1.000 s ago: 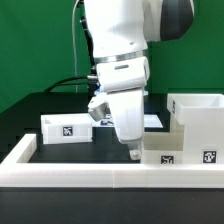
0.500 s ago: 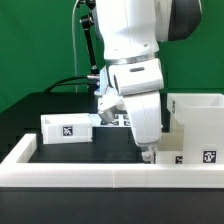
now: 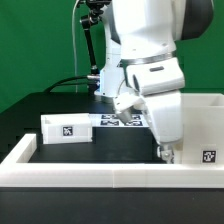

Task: Assemble drawer

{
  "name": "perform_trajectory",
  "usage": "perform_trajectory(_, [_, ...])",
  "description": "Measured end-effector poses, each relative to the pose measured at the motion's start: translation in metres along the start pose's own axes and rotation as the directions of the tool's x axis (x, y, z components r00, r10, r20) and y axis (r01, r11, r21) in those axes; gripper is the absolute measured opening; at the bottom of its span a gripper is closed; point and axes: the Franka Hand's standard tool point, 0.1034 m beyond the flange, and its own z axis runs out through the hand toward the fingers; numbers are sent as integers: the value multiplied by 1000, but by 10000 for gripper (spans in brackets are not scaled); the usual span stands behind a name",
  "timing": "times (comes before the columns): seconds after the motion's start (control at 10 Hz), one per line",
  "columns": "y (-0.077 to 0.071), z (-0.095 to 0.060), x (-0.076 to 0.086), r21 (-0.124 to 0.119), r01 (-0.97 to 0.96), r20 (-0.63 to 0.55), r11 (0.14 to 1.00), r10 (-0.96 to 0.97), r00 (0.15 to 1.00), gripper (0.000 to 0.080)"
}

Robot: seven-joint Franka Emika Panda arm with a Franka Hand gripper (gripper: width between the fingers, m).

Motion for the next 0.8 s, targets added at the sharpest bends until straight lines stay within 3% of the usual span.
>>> perform_trajectory(0.3, [0,-1,-9,4,-2,2,1000,2,1000,649])
perform_trajectory(0.4, [1,-4,-25,13,-8,8,1000,8,1000,649])
perform_trajectory(0.6, [4,-13,-47,1,-42,20,999,42,999,649])
perform_trajectory(0.8, [-7,-22,-69,-10,-69,30,998,69,997,649])
